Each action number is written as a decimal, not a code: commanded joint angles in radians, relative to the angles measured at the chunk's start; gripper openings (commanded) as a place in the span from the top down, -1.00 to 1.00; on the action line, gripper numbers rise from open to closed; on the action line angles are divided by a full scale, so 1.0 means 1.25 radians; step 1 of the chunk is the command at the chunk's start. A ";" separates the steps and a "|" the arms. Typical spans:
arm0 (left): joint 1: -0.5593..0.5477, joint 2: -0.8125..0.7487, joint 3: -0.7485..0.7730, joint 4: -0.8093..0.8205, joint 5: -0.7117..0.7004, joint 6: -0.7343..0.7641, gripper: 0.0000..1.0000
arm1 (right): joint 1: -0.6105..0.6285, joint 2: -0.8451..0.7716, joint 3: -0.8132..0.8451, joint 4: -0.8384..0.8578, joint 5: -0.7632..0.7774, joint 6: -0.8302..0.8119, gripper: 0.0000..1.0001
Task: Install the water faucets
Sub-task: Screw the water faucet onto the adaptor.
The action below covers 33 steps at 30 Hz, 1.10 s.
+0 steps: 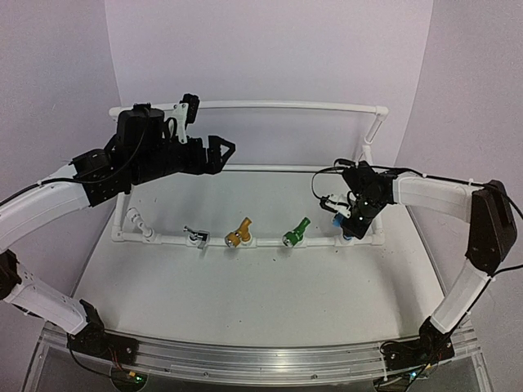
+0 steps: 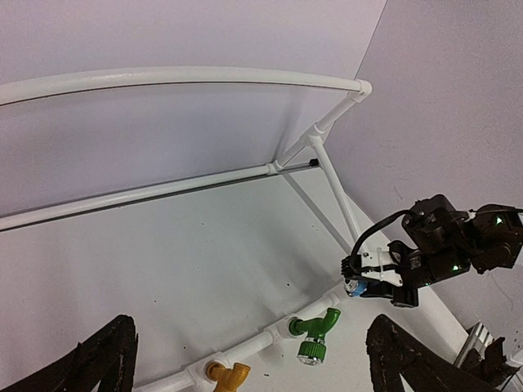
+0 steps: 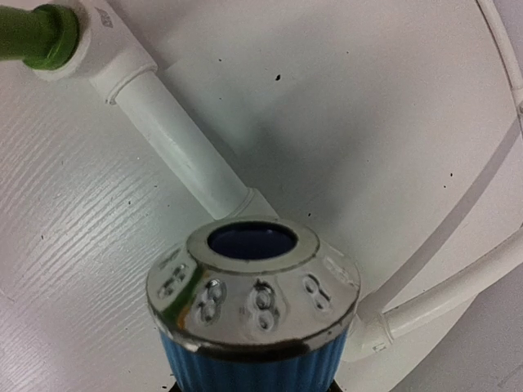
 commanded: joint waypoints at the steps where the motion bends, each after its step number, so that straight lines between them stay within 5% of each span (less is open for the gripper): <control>1: 0.003 -0.016 0.002 0.020 -0.021 -0.011 -0.94 | -0.019 0.038 -0.034 -0.074 -0.033 0.127 1.00; 11: 0.003 -0.009 0.004 0.026 -0.019 -0.019 -0.94 | -0.018 -0.043 -0.103 -0.019 -0.078 0.197 1.00; 23: 0.003 0.000 0.021 0.013 -0.013 -0.008 -0.94 | -0.020 -0.091 -0.208 0.002 -0.052 -0.014 1.00; 33: 0.003 0.027 0.033 0.029 -0.002 -0.004 -0.93 | -0.017 -0.055 -0.190 -0.048 -0.073 0.030 1.00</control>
